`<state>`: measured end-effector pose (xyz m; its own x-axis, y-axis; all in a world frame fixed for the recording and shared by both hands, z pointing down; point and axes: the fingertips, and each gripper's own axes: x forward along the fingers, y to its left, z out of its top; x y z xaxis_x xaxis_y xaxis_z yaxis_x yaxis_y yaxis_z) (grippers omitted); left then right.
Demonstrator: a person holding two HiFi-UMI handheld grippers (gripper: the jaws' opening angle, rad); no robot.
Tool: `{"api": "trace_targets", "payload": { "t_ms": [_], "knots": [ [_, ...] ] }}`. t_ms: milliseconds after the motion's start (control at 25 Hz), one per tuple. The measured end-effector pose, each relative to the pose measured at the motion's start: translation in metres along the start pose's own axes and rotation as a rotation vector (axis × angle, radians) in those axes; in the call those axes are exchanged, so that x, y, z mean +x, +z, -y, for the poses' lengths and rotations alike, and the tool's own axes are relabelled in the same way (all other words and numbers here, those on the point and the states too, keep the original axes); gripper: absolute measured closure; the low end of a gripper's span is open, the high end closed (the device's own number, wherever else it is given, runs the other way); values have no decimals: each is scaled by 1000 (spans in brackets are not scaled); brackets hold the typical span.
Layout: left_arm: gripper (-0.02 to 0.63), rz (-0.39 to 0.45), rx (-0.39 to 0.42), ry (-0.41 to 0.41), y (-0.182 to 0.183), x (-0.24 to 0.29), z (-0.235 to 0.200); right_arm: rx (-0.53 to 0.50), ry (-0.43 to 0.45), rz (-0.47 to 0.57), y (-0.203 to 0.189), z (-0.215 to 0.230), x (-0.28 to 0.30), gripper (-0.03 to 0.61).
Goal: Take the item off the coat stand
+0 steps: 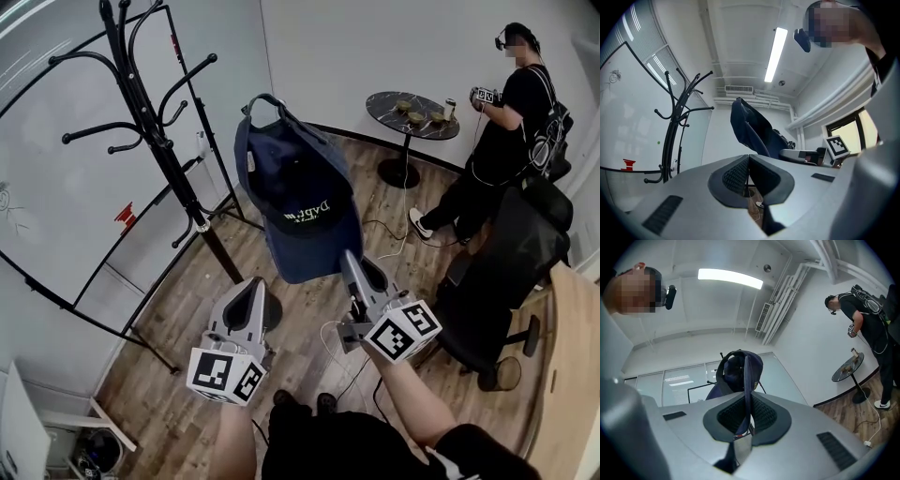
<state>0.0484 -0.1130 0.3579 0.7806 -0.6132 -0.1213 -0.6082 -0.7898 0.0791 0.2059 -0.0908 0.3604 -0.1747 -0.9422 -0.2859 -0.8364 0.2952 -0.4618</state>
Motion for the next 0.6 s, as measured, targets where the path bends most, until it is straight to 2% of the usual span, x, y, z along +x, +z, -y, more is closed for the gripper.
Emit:
{"api": "trace_targets", "payload": {
  "t_ms": [240,600],
  "knots": [
    [598,-3,3,-9,-1,7,11,-37,8,-47,-6,5,-5,535],
    [598,-7,14,2,1,7,8,-16,30,-72,-15,6,-2,535]
  ]
}}
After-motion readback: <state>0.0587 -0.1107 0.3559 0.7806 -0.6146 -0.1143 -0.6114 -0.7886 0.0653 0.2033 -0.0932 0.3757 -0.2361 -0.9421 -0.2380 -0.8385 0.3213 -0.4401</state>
